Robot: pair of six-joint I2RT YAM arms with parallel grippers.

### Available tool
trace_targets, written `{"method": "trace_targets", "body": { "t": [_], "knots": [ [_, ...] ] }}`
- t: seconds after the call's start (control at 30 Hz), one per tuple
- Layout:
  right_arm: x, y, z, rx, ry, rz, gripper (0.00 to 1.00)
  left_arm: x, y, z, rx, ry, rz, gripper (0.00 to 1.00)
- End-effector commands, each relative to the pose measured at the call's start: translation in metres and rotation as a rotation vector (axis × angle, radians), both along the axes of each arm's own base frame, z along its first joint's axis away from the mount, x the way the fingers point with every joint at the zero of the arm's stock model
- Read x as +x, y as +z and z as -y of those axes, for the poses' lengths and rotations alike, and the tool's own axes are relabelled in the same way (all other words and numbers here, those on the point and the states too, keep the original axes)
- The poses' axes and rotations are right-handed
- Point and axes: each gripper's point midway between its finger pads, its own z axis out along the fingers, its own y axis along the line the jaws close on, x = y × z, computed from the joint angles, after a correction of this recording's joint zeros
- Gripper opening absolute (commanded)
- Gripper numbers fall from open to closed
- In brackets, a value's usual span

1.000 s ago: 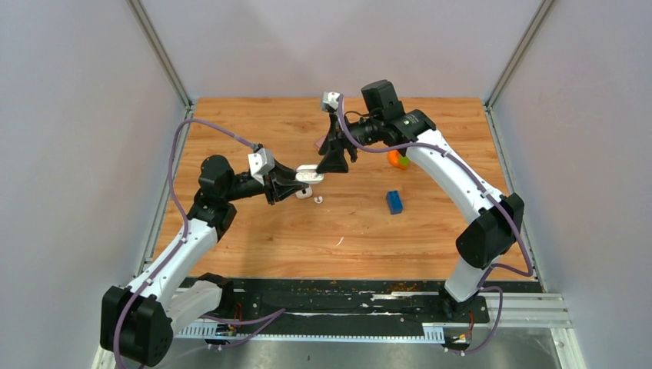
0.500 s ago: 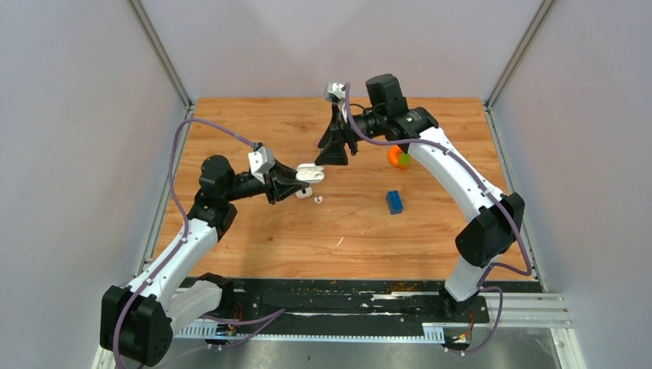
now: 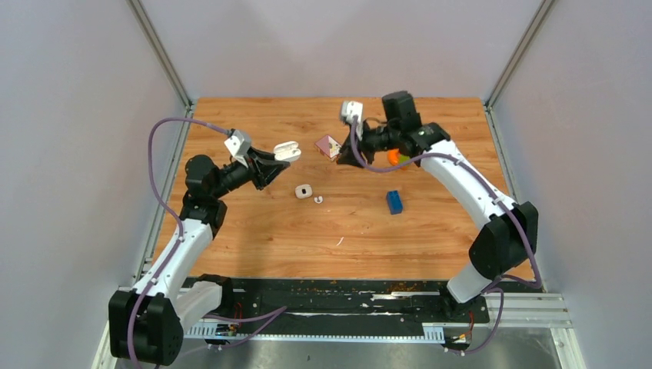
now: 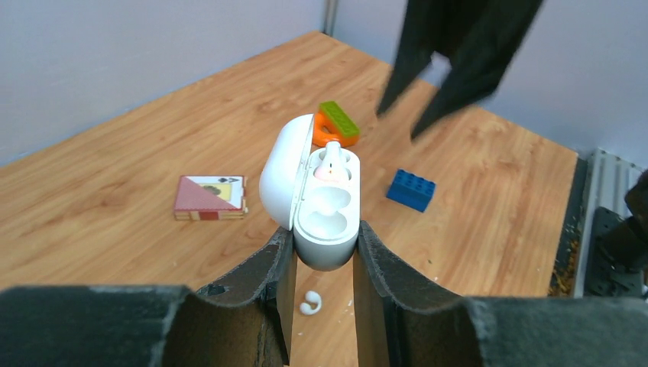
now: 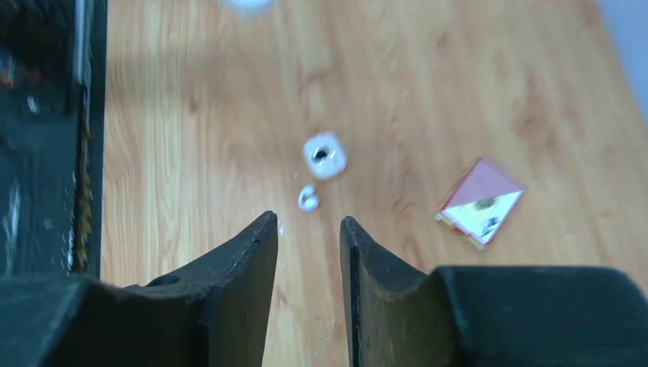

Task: Insert the wireless bluetooth earbuds into the charging case
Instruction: Pick up the earbud from the center of the board.

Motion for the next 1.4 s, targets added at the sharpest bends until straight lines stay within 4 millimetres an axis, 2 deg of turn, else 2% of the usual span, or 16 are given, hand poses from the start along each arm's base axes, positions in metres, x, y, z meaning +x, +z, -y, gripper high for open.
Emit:
{"method": "trace_targets", "body": {
  "t": [0.0,0.07,0.17,0.4,0.57,0.73,0.93,1.37],
  "knots": [
    [-0.013,-0.072,-0.008,-0.161,0.167,0.269,0.34,0.009,0.033,-0.016,-0.049,0.089,0.082,0.00],
    [-0.017,-0.098,-0.015,-0.208,0.251,0.379,0.32,0.011,0.037,-0.022,-0.053,0.110,0.082,0.00],
    [-0.014,-0.124,-0.027,-0.261,0.317,0.467,0.31,0.016,0.043,-0.032,-0.056,0.154,0.089,0.00],
    [-0.013,-0.173,-0.054,-0.346,0.455,0.516,0.28,0.023,0.045,-0.044,-0.059,0.205,0.092,0.00],
    [-0.009,-0.203,-0.061,-0.410,0.498,0.509,0.28,0.023,0.044,-0.045,-0.055,0.206,0.089,0.00],
    [0.002,-0.214,-0.068,-0.443,0.473,0.482,0.25,0.025,0.044,-0.046,-0.054,0.207,0.091,0.00],
    [-0.002,-0.224,-0.072,-0.453,0.497,0.451,0.22,0.026,0.046,-0.045,-0.063,0.203,0.086,0.00],
    [-0.007,-0.241,-0.067,-0.501,0.526,0.372,0.18,0.028,0.049,-0.045,-0.060,0.202,0.080,0.00]
  ]
}}
